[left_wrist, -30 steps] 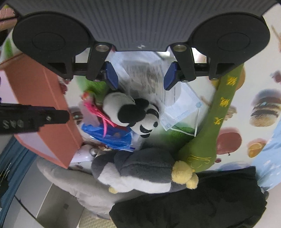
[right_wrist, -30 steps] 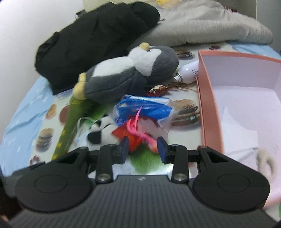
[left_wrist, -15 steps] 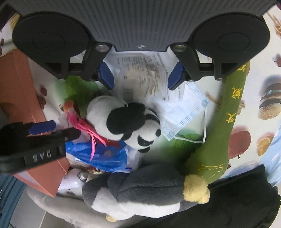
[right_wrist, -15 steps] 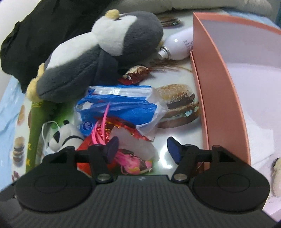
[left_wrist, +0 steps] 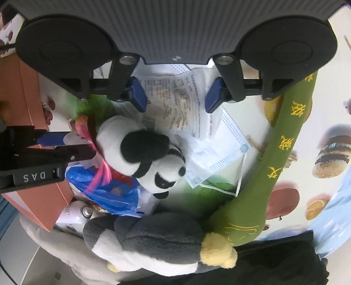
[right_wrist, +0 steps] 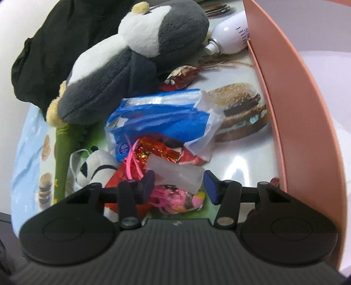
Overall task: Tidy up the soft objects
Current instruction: 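Grasp the receipt with the left tool while the right tool grasps the clear plastic piece, then carry the receipt and plastic piece with both tools over the pink box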
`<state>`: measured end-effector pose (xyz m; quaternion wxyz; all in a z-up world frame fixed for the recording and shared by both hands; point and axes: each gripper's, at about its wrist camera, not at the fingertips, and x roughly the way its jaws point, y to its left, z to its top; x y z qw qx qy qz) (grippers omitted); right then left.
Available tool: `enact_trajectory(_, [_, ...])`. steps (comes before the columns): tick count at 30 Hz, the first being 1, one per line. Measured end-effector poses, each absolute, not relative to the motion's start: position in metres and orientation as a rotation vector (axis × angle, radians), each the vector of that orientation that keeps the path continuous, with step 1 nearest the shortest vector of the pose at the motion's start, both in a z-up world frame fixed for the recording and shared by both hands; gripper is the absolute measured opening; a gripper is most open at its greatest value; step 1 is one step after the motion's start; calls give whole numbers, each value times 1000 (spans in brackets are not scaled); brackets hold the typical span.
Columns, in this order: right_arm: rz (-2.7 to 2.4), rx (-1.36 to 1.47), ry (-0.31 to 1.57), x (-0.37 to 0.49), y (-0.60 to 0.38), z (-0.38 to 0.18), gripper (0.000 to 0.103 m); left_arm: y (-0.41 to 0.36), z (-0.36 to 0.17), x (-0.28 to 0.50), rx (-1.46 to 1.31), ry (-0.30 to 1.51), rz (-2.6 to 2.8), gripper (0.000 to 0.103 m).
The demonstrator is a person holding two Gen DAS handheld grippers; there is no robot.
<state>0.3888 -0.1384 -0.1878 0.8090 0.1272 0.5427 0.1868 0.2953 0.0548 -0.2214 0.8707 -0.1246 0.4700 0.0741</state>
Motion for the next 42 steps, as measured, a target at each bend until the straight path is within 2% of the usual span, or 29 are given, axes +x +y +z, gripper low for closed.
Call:
enact_trajectory(2, [414,256,1123,382,-136,-186,42,54,-221,290,-262,966,155,51])
enact_trajectory(5, [401,242,1078,372,-139,-181,31,54,-215,282,-267,935,158,45])
enact_trajectory(7, [398,240,1047,365,-142,-176,28,56,-210,274,-289,915,155,43])
enact_trajectory(9, [406,234,1022,357,-144,-170,24,57,-204,264,-298,896,151,42])
enact_trajectory(19, [416,179,886,303,-163,-139,21,49,-175,213,-297,812,143,41])
enact_trajectory(20, [416,179,875,297,-165,-137,15,47,-173,209,-294,808,138,41])
enact_trajectory(21, [416,177,870,291,-167,-136,14,46,-171,205,-293,803,134,41])
enact_trajectory(32, [422,209,877,239,-185,-147,13,36,-155,174,-318,768,107,41])
enact_trajectory(42, [387,247,928,201,-203,-182,15,18,-164,147,-311,780,89,42])
